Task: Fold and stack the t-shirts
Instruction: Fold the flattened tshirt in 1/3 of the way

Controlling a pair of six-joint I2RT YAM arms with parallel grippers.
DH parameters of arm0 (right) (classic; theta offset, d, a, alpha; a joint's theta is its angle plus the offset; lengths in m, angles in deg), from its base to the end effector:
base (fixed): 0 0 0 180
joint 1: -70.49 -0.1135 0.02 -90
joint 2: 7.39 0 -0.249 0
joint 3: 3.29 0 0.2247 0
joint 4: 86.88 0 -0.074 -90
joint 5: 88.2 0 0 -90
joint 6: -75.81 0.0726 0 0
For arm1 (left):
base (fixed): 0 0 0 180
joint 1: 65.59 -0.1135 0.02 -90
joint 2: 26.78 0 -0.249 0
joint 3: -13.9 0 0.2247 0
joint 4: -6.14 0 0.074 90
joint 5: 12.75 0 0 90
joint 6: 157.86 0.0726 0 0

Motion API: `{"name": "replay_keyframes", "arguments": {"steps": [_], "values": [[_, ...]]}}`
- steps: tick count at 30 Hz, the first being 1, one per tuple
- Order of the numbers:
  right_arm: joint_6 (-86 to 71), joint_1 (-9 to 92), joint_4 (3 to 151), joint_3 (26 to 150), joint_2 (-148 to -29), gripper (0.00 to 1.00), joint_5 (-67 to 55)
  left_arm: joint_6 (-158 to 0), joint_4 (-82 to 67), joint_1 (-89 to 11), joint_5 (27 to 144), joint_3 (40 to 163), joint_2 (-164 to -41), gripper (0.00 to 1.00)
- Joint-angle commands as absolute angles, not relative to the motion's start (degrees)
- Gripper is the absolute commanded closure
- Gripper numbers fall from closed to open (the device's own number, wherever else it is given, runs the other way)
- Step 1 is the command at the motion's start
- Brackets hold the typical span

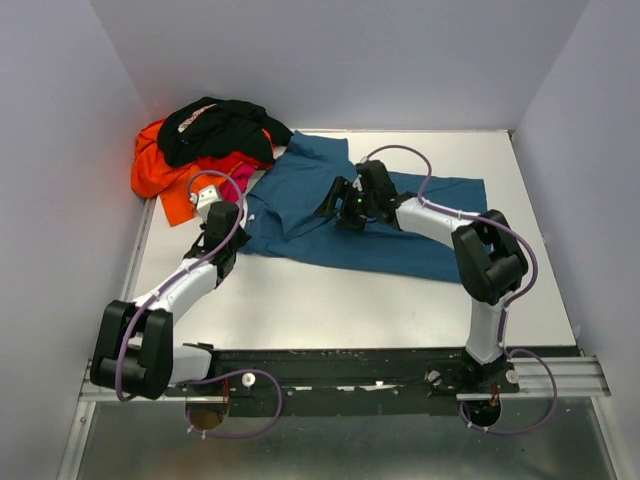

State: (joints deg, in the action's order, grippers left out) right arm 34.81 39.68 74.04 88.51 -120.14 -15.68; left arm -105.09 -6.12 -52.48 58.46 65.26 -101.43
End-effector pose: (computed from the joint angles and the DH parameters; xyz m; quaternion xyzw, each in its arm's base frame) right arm 0.3631 0.2420 0.1707 0.0782 0.8948 0.3735 0.2319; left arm 0.2747 -0.0400 0.1818 -0.2563 0.8423 -0.0606 0.4702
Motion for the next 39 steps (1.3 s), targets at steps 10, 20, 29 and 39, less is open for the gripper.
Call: {"name": "replay_keyframes", "arguments": {"steps": [10, 20, 29, 39], "values": [[28.26, 28.31, 73.33, 92.87, -124.19, 0.55, -15.52, -106.61, 5.77, -51.61, 70.21, 60.76, -102.80, 0.92], [31.07, 26.72, 71.93, 101.22, -132.98, 0.67, -15.61, -106.35, -0.35, -51.35, 68.65, 66.28, -111.41, 1.00], [29.06, 28.21, 64.64, 115.44, -140.97, 0.67, -8.23, -107.67, -6.18, -51.52, 64.60, 69.37, -114.67, 1.00], [26.25, 37.09, 54.26, 138.75, -149.25, 0.60, -5.76, -106.71, -7.59, -51.52, 63.45, 70.16, -114.85, 1.00]]}}
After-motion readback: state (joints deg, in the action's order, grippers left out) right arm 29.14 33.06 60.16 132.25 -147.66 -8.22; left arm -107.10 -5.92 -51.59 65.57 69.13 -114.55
